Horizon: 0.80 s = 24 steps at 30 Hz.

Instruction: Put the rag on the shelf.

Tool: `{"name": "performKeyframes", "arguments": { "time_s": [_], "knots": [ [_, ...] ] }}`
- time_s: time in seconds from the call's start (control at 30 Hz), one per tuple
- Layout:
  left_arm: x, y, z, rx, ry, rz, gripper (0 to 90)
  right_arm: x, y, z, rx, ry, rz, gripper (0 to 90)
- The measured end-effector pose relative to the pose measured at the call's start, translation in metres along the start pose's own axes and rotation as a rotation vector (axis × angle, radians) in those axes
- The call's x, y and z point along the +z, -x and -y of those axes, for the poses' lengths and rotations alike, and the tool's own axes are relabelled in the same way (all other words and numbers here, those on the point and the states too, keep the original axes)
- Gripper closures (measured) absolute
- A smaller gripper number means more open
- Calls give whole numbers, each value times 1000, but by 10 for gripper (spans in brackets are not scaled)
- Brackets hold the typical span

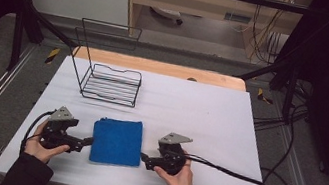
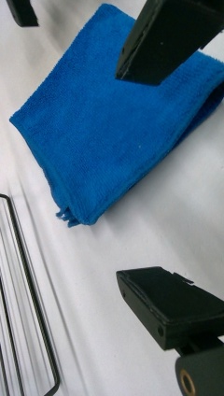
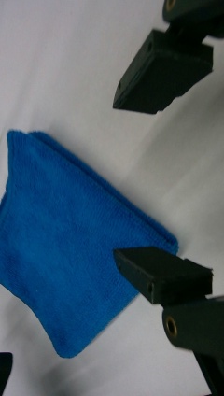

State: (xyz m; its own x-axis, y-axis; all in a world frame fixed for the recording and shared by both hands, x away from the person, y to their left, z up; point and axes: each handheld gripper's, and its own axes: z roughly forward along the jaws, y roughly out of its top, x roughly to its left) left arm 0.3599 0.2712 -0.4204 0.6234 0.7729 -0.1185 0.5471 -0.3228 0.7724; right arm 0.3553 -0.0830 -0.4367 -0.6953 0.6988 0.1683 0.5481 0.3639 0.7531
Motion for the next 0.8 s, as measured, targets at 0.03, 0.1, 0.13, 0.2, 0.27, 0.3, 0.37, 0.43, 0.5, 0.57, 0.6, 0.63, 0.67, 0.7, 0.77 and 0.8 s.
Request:
{"name": "performKeyframes", "arguments": {
  "time_s": [0.03,0.1,0.13,0.2,0.27,0.3,0.37,0.43,0.5,0.57,0.6,0.63,0.67,0.7,0.77,0.8],
  "knots": [
    [0,0,0,3,2,4,41,3,-3,-1,-9,-2,-1,277],
    [0,-1,1,10,3,-4,40,7,-10,-1,-13,-16,-8,342],
    [-1,-1,1,6,4,-5,40,8,-13,-1,-20,-20,-13,360],
    [-2,-3,1,5,6,-9,40,11,-17,0,-13,-37,-30,412],
    [-2,-3,1,4,8,-9,40,13,-20,2,-18,-52,-29,456],
    [-2,-2,2,4,7,-11,41,14,-21,3,-17,-60,-26,489],
    [-1,-2,2,9,5,-15,41,15,-22,4,-10,-66,-26,546],
    [0,-2,2,2,4,-16,44,16,-22,5,-2,-68,-25,576],
    [0,-2,3,4,0,-16,47,17,-23,6,12,-72,-14,621],
    [-1,-2,3,5,2,-16,49,19,-23,7,18,-75,-19,670],
    [-1,-2,3,5,2,-15,50,19,-24,8,33,-81,-25,688],
    [-1,-2,3,6,4,-15,51,20,-25,8,47,-89,-29,699],
    [-1,-2,2,5,6,-17,51,21,-25,9,55,-85,-31,714],
    [-1,-2,2,4,6,-23,52,21,-26,9,61,-86,-33,726],
    [-2,-2,2,2,10,-21,53,21,-28,9,73,-87,-31,773],
    [-2,-2,2,0,10,-24,54,21,-29,10,79,-90,-38,808]
  ]
}}
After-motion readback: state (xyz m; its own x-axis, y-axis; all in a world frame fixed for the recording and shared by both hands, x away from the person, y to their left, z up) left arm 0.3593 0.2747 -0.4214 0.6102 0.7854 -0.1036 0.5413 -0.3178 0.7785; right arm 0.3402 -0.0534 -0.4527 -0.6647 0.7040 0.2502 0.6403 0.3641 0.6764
